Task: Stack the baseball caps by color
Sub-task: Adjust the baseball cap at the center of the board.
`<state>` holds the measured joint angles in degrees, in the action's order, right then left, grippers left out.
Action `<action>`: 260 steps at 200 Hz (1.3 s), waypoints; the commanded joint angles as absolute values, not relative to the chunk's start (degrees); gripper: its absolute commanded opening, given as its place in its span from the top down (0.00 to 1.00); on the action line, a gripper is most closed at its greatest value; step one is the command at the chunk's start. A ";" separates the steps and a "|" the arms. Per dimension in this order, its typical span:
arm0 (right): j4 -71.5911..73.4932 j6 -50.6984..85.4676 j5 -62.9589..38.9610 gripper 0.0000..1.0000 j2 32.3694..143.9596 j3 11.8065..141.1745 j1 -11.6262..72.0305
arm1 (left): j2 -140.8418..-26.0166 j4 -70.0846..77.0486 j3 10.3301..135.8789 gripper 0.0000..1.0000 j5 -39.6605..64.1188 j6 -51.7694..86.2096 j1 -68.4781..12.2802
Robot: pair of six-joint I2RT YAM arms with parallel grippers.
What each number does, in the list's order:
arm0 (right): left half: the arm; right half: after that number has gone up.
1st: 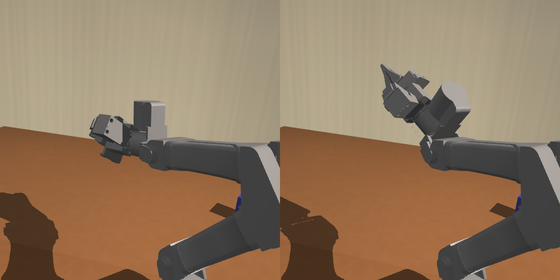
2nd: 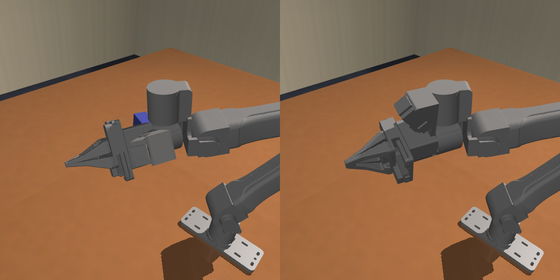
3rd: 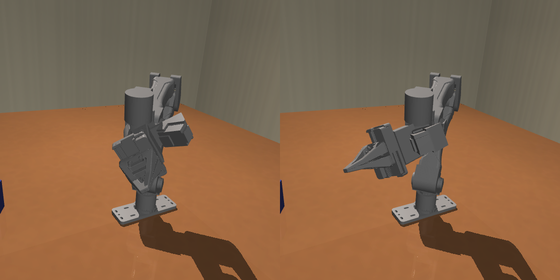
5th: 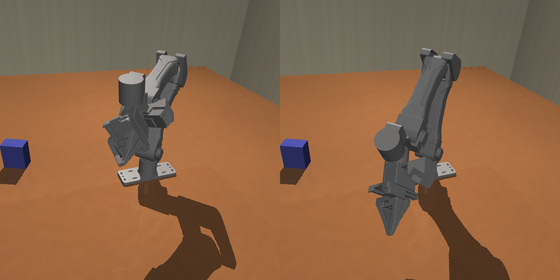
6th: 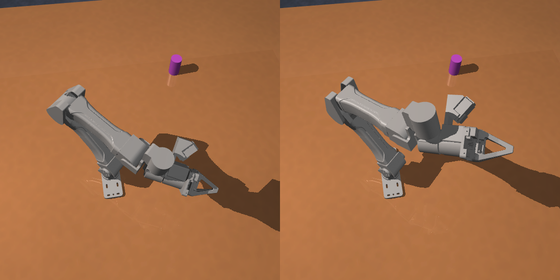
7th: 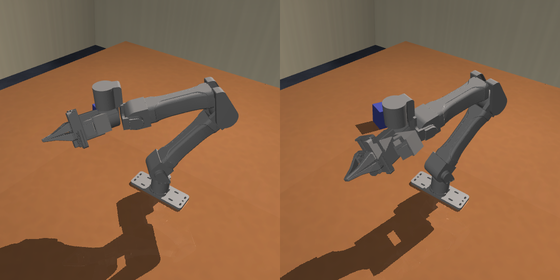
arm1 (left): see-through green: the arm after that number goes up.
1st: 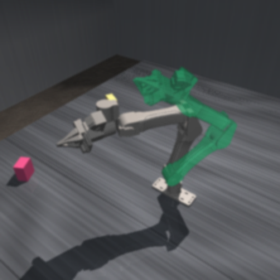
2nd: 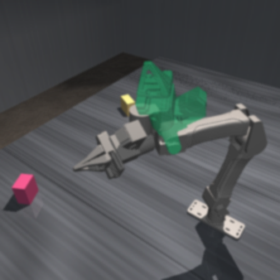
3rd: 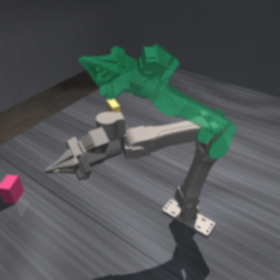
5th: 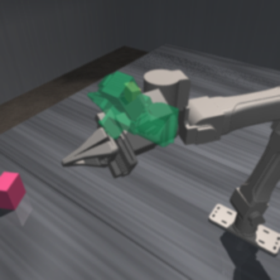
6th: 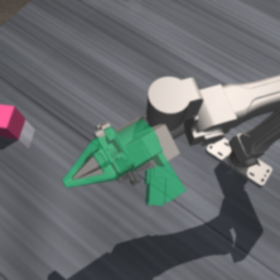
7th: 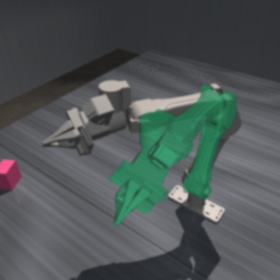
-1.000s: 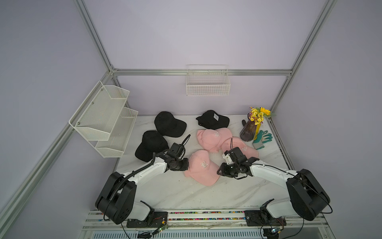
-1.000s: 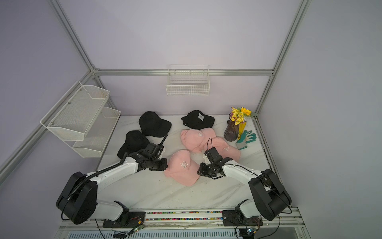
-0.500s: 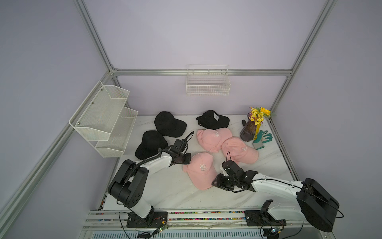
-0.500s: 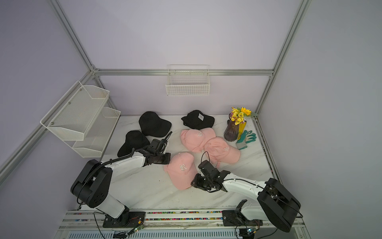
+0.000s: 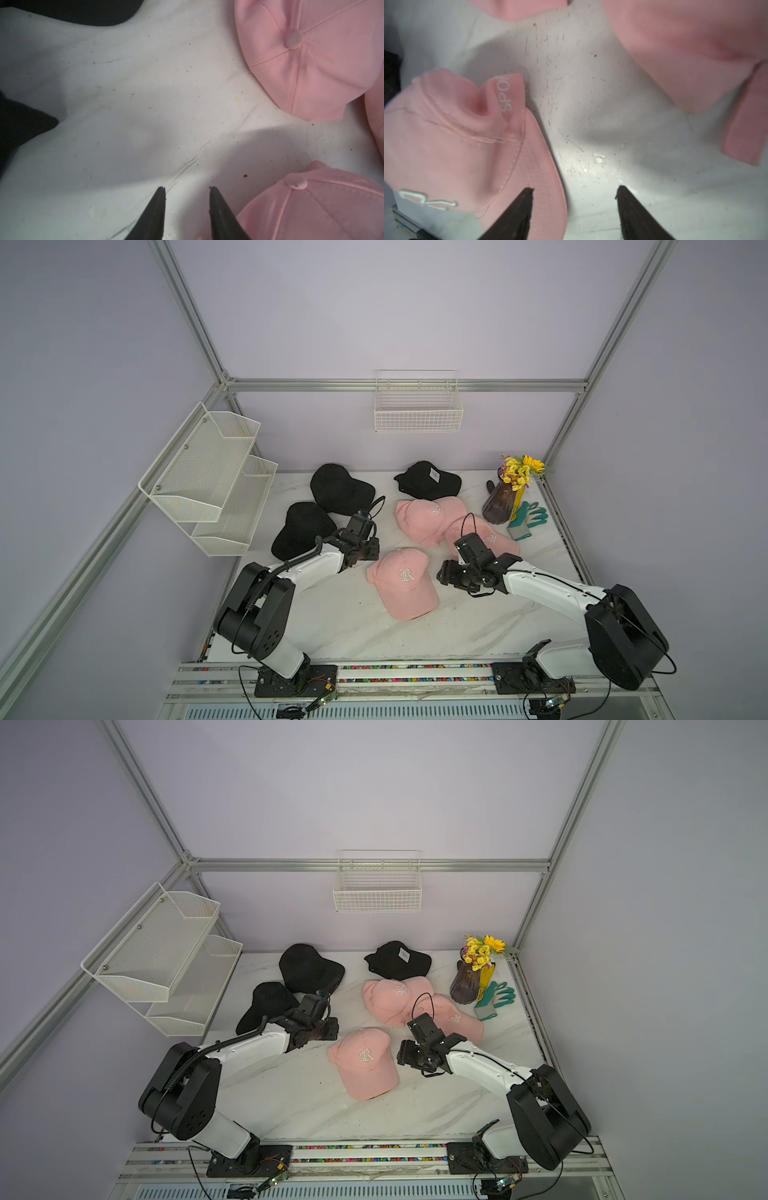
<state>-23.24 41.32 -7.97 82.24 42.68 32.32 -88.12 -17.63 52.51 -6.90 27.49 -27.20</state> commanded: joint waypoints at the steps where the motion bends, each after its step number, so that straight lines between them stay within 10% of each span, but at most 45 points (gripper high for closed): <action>1: -20.87 37.35 -10.98 0.54 85.64 43.21 32.08 | -77.29 -27.51 52.07 0.60 -11.56 34.35 -26.54; 40: -17.54 37.27 -10.96 1.00 88.32 43.06 31.93 | -67.65 -36.94 45.26 1.00 -4.79 43.07 -26.46; 260: -17.19 44.58 -6.55 1.00 80.96 36.31 39.91 | -87.54 -9.11 37.91 1.00 2.88 42.36 -26.56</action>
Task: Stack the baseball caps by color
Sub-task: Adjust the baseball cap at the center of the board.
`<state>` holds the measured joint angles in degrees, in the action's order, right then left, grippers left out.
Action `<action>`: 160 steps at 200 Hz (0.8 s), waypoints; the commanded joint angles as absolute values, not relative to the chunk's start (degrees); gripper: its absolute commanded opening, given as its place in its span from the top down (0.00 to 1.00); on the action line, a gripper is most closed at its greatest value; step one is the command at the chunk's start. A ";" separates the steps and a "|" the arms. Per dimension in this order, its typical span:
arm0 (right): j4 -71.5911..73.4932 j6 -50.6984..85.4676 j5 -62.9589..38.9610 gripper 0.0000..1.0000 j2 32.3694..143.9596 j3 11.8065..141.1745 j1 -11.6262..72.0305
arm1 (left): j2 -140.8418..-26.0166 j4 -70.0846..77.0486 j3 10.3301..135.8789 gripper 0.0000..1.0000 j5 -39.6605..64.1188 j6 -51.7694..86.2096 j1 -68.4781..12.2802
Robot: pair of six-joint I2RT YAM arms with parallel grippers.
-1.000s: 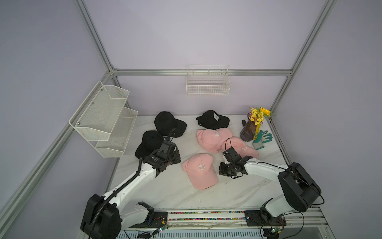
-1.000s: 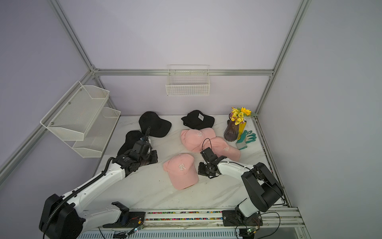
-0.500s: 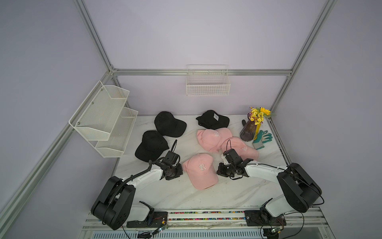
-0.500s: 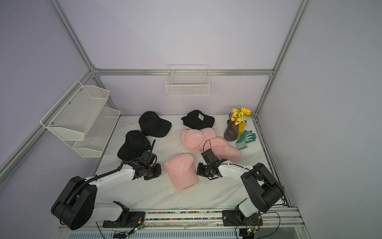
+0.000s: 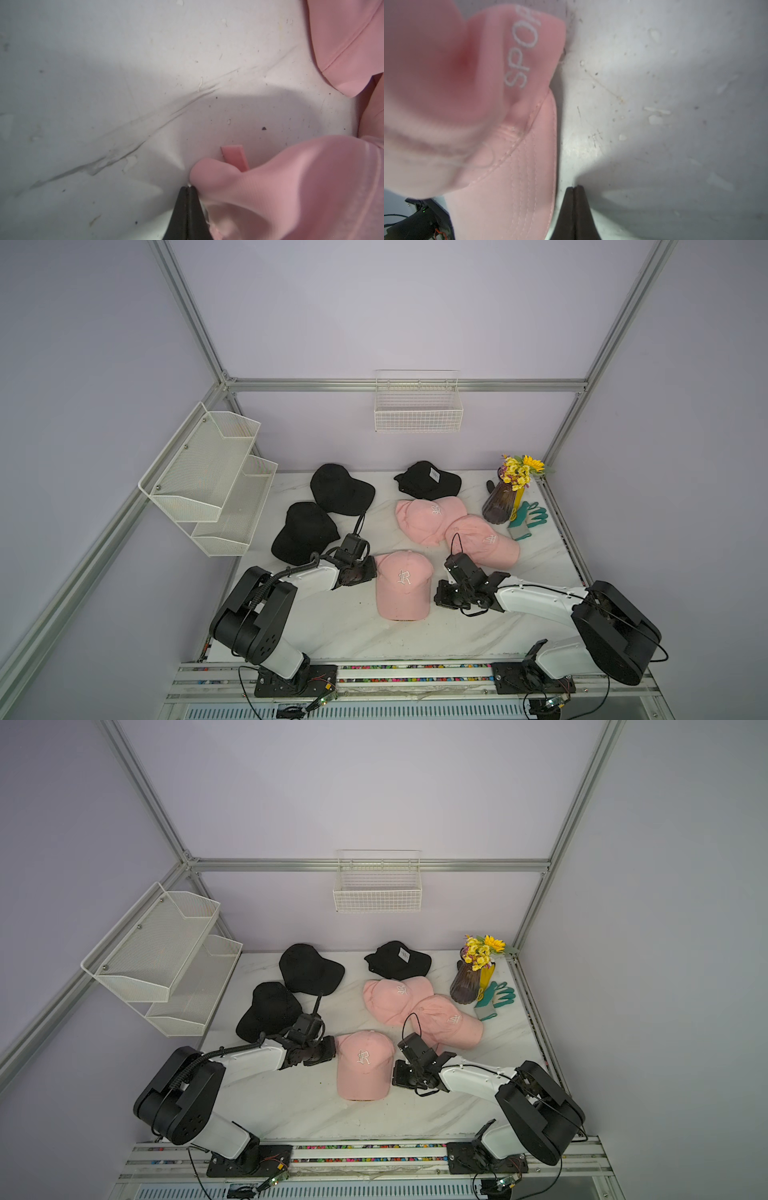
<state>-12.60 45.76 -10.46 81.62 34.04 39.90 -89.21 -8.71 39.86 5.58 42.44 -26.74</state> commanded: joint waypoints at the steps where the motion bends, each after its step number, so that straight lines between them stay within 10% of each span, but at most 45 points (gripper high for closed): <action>1: -17.47 44.53 -6.31 1.00 80.91 36.48 39.91 | -87.37 -9.21 37.85 1.00 2.76 42.36 -26.55; 94: -32.23 34.47 5.49 0.61 71.79 52.22 24.86 | -65.91 -13.35 43.87 0.65 -3.80 39.37 -26.63; 160: -32.52 34.84 -6.89 0.46 75.89 54.43 3.85 | -89.96 4.76 64.56 0.42 15.60 58.06 -33.74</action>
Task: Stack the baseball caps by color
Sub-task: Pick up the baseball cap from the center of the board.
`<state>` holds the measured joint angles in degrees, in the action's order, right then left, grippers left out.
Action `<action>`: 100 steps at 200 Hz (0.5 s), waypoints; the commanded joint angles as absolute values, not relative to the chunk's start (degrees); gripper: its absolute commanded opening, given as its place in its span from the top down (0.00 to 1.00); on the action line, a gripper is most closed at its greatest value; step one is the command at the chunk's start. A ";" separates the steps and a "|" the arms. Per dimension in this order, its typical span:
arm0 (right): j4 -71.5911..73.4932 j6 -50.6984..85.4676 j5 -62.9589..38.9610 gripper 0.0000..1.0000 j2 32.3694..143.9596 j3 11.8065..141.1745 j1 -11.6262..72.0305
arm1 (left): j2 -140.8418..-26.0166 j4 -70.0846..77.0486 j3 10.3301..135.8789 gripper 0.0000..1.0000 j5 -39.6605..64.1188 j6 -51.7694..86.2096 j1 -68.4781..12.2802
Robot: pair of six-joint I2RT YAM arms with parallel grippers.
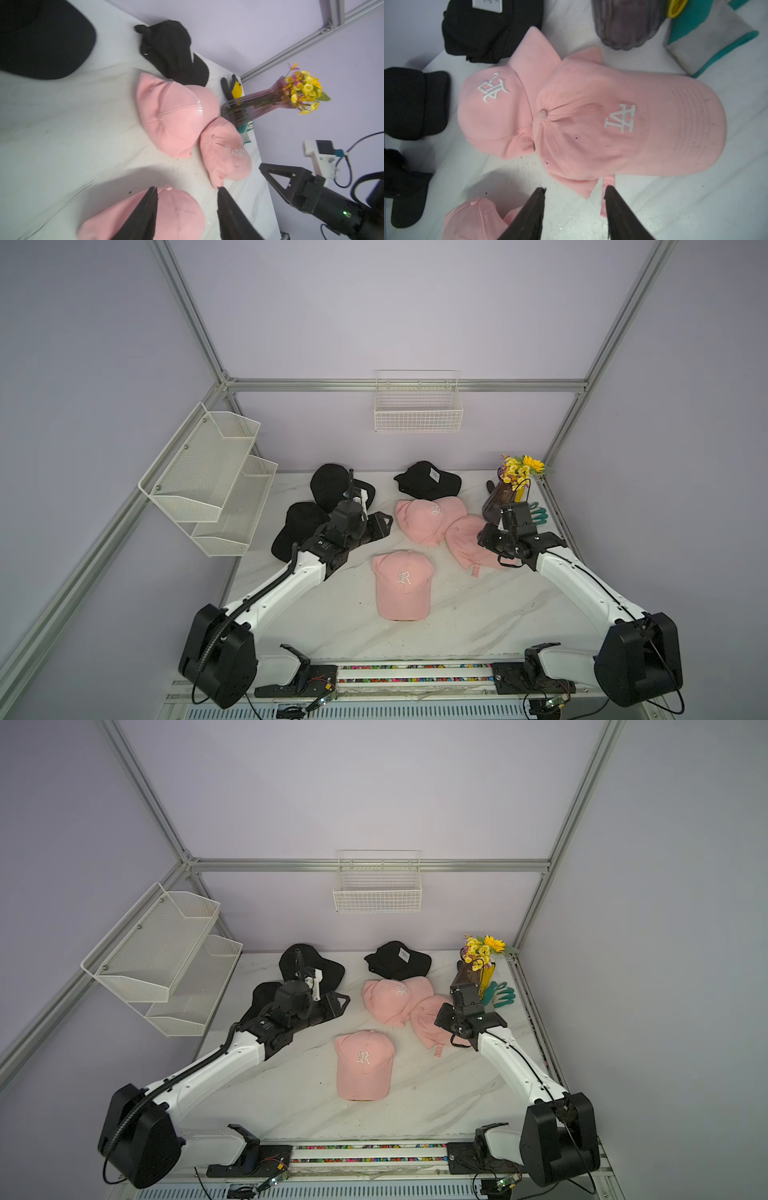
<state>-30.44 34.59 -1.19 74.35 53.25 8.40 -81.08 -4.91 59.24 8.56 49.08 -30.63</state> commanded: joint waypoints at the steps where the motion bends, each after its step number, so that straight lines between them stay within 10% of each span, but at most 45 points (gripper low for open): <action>1: -32.56 34.91 -7.00 0.45 75.96 54.37 3.64 | -90.42 5.24 64.76 0.41 15.75 58.30 -33.83; 100: -31.16 38.31 -13.94 0.34 71.61 48.78 -3.69 | -121.32 1.16 85.39 0.32 14.77 63.32 -40.76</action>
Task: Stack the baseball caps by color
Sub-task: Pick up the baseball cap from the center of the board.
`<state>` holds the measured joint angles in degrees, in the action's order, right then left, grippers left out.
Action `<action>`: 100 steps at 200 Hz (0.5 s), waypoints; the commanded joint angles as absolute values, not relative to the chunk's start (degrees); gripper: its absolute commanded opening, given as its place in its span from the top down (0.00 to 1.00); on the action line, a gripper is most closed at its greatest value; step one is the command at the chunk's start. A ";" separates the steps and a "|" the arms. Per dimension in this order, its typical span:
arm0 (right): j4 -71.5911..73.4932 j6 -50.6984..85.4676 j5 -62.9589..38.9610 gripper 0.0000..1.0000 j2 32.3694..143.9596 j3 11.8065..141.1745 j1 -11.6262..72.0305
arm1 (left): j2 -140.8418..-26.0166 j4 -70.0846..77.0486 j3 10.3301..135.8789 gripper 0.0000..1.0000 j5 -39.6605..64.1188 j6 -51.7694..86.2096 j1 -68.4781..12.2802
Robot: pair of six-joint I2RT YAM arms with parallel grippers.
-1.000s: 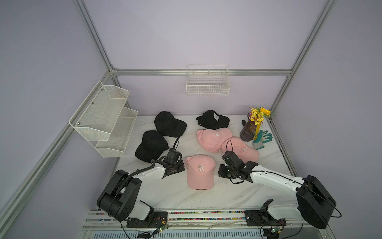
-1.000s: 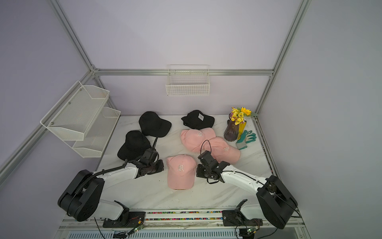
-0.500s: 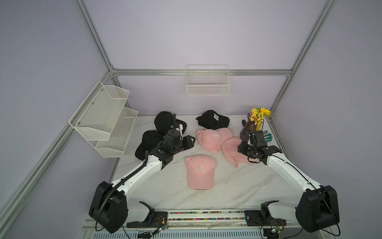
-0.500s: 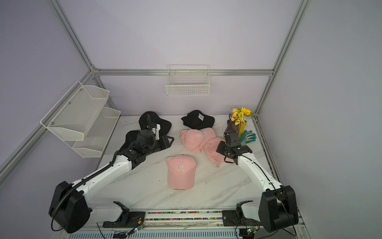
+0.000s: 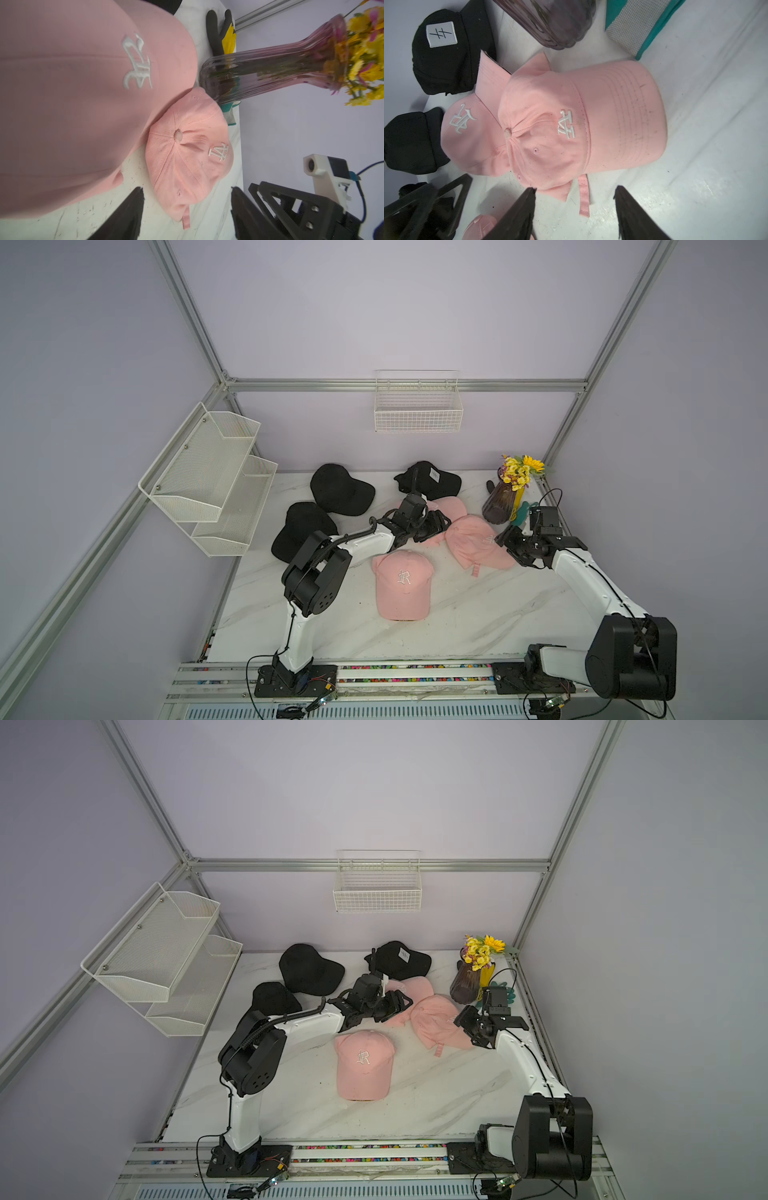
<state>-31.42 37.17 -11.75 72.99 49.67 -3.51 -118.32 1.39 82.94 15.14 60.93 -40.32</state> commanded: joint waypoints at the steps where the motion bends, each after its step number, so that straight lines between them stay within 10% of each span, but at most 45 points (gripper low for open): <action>1: -31.14 38.31 -14.00 0.34 71.57 48.78 -3.69 | -121.52 1.24 85.45 0.32 14.77 63.35 -40.73; 52: -31.44 38.41 -15.04 0.32 70.53 49.13 -3.69 | -128.96 7.68 89.58 0.32 20.35 64.59 -41.59; 100: -31.38 38.93 -15.20 0.32 70.13 49.22 -3.69 | -130.87 10.41 90.55 0.55 23.76 65.83 -42.02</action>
<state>-31.35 38.37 -14.83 71.11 49.17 -3.49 -130.08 6.85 88.51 20.51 64.55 -41.69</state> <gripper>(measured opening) 0.683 0.511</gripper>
